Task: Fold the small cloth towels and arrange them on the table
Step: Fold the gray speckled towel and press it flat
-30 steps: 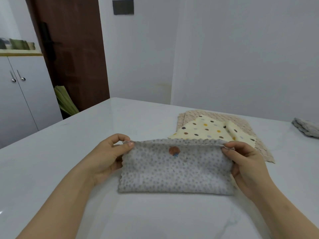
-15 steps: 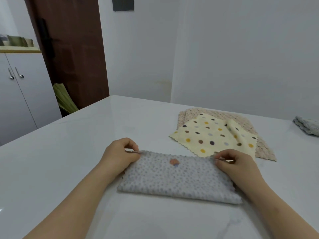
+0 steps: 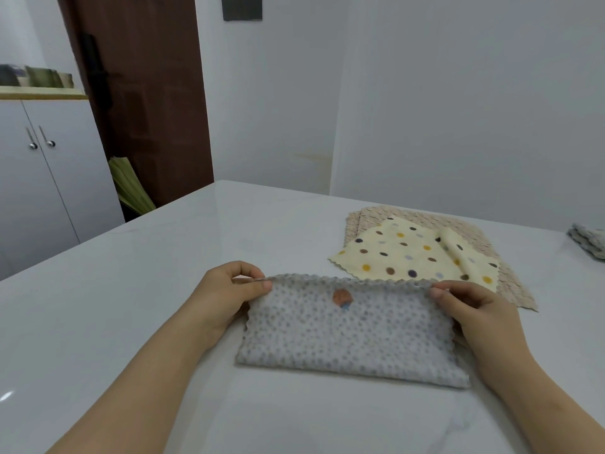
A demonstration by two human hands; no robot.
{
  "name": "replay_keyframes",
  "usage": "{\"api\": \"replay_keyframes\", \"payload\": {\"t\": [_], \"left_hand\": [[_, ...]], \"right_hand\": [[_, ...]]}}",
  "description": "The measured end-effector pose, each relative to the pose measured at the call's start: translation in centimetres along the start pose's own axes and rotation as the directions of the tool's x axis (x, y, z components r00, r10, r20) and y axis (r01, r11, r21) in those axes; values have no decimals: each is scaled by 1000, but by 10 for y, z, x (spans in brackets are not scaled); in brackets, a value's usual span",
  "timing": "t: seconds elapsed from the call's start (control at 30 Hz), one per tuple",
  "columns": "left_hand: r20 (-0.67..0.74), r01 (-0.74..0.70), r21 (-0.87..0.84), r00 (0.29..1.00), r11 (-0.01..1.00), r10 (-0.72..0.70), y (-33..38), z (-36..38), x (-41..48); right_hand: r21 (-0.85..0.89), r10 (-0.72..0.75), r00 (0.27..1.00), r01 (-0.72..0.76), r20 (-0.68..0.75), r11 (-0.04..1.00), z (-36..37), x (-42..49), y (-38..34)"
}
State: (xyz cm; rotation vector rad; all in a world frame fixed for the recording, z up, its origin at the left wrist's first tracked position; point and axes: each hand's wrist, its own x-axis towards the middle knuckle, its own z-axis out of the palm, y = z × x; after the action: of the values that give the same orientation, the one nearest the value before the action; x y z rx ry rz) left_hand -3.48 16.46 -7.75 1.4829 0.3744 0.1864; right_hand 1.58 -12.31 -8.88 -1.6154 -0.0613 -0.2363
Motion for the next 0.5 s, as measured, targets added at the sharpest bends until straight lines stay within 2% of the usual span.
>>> {"api": "replay_keyframes", "payload": {"t": [0.17,0.33,0.4,0.43,0.47,0.5], "left_hand": [[84,72,-21,994,997,-70,5,-4,-2],[85,-7,-126,996,992,18,9,0,-3],[85,5,-192,996,981,11,11,1,-4],[83,5,-181,996,984,10,11,1,-4],[60,-20,-76,998,997,24,8,1,-4],[21,-66,135,998,989,63,4,0,-2]], "right_hand": [[119,14,1000,-10,-28,993,-2,1,-1],[288,31,999,-42,41,957,-2,2,-3],[339,66,997,-79,48,937,-3,2,-4],[306,79,997,-82,23,949,-3,1,-5],[171,55,998,-53,-10,984,-4,2,-3],[-47,8,999,-10,-32,999,-3,1,-3]]}}
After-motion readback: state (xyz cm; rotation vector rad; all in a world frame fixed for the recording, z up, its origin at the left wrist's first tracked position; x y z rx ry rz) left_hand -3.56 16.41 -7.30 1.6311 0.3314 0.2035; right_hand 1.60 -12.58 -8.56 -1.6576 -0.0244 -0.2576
